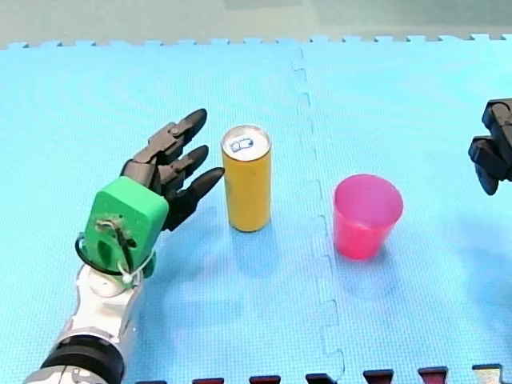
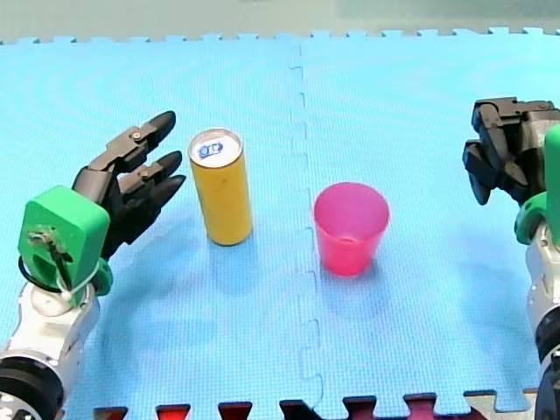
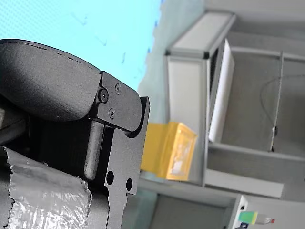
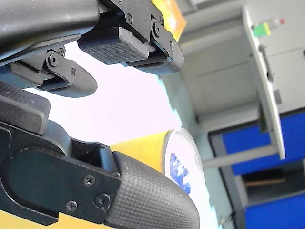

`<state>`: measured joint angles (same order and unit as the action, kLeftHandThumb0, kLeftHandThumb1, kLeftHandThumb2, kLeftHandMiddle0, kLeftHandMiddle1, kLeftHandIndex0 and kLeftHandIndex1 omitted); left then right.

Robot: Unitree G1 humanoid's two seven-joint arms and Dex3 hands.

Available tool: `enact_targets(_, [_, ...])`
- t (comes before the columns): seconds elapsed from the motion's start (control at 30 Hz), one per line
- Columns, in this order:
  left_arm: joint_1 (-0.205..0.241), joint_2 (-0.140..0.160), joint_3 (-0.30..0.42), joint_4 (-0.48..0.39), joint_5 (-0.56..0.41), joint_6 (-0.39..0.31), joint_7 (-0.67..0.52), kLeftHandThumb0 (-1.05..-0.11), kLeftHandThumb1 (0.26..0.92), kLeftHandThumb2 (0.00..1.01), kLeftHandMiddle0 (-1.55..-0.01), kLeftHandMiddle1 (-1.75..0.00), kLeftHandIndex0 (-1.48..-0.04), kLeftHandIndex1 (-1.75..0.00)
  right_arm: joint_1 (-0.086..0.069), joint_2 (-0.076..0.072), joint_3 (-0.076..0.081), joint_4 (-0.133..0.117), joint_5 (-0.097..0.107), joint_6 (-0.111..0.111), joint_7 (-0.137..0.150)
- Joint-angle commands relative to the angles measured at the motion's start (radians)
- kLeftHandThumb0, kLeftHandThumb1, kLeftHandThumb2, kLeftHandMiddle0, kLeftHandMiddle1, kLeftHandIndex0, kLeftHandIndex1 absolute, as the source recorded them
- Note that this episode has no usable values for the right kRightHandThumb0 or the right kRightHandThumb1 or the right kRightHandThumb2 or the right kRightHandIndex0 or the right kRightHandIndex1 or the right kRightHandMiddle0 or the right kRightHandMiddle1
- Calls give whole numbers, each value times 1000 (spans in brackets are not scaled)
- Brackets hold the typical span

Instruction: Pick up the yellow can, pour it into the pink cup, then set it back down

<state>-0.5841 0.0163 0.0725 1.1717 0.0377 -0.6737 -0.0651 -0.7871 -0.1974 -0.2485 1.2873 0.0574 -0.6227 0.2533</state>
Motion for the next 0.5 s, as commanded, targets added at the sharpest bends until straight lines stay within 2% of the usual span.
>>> enact_targets(0.0, [1, 6, -11, 6, 13, -1, -6, -984, 921, 67, -496, 0, -395, 0, -5, -9, -4, 0, 4, 4, 0])
enact_targets(0.17, [-8, 23, -23, 24, 28, -9, -34, -1012, 921, 62, -437, 0, -327, 0, -8, -14, -5, 0, 5, 12, 3])
enact_targets(0.47, [-19, 28, -22, 38, 25, 5, -77, -1045, 908, 11, -377, 0, -284, 0, -8, -14, -6, -1, 5, 15, 6])
